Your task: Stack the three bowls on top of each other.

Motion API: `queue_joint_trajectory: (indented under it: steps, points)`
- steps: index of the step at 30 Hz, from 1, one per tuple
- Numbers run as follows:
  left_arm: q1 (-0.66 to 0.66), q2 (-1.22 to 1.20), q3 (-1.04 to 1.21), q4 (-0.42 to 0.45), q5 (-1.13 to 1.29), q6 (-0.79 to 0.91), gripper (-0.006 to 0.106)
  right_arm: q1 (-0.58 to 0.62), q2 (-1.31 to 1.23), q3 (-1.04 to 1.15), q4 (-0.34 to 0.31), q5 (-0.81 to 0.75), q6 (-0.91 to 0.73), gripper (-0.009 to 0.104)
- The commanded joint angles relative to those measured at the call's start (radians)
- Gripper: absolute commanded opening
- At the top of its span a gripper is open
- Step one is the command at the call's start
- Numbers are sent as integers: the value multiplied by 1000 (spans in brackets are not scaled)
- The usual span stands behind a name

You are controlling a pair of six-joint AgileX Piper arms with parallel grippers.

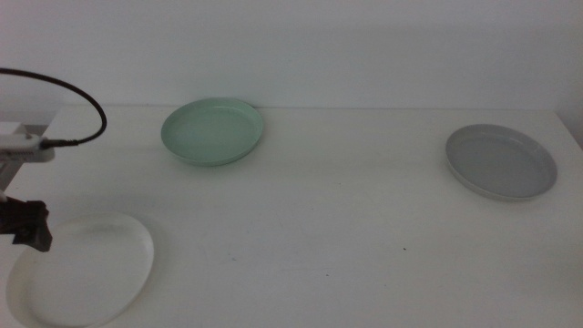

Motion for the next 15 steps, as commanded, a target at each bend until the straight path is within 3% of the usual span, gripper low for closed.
queue_joint_trajectory:
  steps: [1,8,11,15]
  points:
    - [2,34,-5,-15,-36,6,94,2,-5,3,-6,-5,-5,93]
    - [2,102,-5,-9,-65,6,83,2,-5,3,-6,-5,-5,93]
    - [2,119,-5,-9,-69,6,73,2,-5,3,-6,-5,-5,93]
    - [2,130,-4,-2,-60,6,51,2,-5,3,-6,-5,-5,93]
